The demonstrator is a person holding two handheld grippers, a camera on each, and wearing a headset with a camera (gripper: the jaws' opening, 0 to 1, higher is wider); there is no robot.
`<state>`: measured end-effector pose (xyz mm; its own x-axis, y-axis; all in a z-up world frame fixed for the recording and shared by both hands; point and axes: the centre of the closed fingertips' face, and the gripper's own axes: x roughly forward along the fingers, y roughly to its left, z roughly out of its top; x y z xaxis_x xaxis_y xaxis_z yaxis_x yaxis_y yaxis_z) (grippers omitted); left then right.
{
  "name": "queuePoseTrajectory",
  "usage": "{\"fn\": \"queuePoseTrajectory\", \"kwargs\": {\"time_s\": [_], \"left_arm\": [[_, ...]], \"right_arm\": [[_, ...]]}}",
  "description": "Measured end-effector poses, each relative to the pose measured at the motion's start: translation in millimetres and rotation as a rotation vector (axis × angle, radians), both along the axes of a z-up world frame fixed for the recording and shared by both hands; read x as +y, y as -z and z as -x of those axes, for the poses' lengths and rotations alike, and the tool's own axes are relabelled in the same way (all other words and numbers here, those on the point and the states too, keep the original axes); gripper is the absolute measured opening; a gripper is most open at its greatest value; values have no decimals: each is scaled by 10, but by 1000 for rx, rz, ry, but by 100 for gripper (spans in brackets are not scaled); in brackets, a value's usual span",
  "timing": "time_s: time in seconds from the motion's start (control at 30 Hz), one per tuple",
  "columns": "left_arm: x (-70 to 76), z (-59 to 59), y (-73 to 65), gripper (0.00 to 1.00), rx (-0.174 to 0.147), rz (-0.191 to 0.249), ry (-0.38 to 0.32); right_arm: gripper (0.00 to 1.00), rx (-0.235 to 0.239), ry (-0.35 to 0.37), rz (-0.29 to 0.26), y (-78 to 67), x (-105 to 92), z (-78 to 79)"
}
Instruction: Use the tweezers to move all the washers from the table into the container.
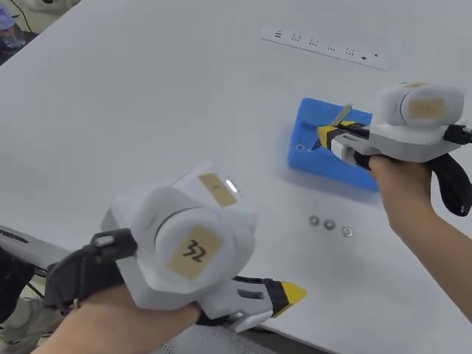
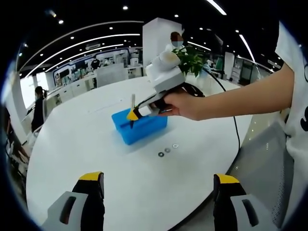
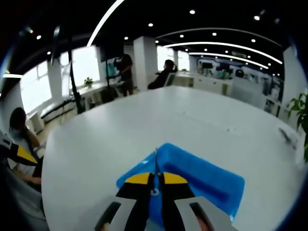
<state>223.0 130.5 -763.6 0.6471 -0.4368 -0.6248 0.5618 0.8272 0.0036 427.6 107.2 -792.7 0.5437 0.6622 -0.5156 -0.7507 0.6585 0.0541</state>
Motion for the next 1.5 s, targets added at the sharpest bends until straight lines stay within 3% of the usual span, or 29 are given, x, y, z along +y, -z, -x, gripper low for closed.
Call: {"fn": "queuePoseTrajectory", "kwargs": {"time_s": [0.27, 0.37, 0.5, 0.63, 0.7, 0.87, 1.1, 1.5], "left_arm": [[-42, 30, 10, 97, -3, -4, 12], [-56, 49, 24, 97, 0, -8, 23], [-71, 52, 37, 97, 4, -10, 34], [-74, 40, 53, 97, 9, -10, 35], [-75, 36, 53, 97, 8, -11, 35], [-81, 45, 64, 97, 12, -13, 39], [-90, 78, 108, 96, 18, -41, 57], [-76, 94, 132, 96, 21, -49, 54]], "right_arm": [[4, -25, -8, -42, -312, -193, 201], [4, -35, 0, -71, -439, -257, 340], [4, -39, -20, -82, -503, -265, 537], [4, -38, -87, -62, -448, -256, 790], [4, -14, -107, -64, -390, -256, 890], [4, 14, -124, -29, -212, -282, 1034], [4, 50, -149, 14, -11, -260, 1143], [4, 77, -137, 31, 93, -313, 1161]]}}
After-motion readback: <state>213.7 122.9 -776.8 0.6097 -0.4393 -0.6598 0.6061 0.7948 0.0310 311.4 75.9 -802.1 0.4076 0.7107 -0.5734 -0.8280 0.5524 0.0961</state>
